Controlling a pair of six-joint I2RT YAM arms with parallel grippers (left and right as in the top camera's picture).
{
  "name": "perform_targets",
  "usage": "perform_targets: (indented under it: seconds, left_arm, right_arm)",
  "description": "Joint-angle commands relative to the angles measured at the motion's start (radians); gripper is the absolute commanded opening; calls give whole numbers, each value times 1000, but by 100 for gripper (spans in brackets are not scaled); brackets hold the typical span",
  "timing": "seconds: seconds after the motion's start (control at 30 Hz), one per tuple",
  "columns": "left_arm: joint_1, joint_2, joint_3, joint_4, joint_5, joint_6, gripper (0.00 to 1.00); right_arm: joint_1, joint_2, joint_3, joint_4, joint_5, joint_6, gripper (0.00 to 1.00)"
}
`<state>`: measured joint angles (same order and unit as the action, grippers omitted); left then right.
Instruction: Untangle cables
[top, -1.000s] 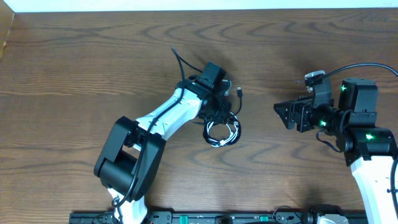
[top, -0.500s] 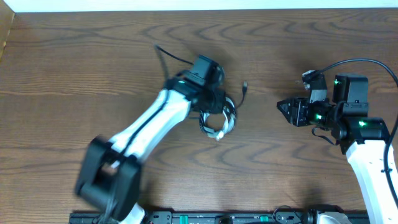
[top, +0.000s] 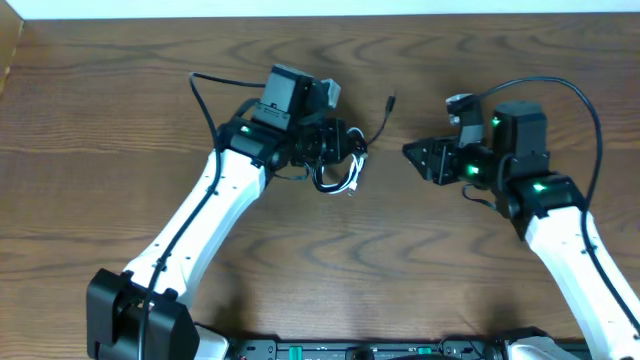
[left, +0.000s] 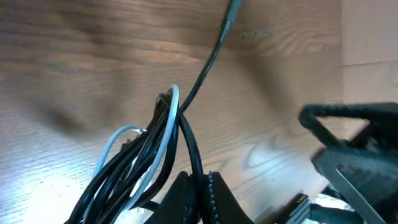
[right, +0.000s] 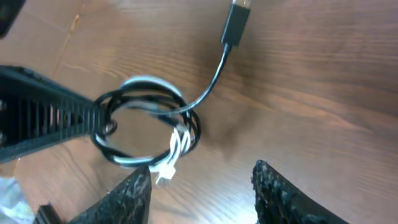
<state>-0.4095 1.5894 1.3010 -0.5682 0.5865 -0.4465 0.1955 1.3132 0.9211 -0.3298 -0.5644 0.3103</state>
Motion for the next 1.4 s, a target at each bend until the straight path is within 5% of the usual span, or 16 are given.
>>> perform_targets:
  seconds: [0.0, 0.17, 0.63, 0.77, 0.87, 1.37]
  left_arm:
    - [14, -2, 5, -2, 111, -11, 7]
    - [14, -2, 5, -2, 154, -11, 7]
    - [14, -2, 5, -10, 200, -53, 7]
    - [14, -2, 5, -14, 200, -53, 7]
    - [14, -2, 5, -13, 193, -53, 8]
    - [14, -2, 5, 96, 180, -147, 7]
  right_arm:
    - [24, 59, 14, 62, -7, 142, 48]
    - [49, 140, 14, 148, 51, 248, 55]
    - [93, 217, 14, 278, 251, 378, 47]
    - [94, 217, 14, 278, 283, 370, 33]
    - [94, 217, 14, 278, 314, 258, 1]
    - [95, 61, 14, 213, -21, 203, 1]
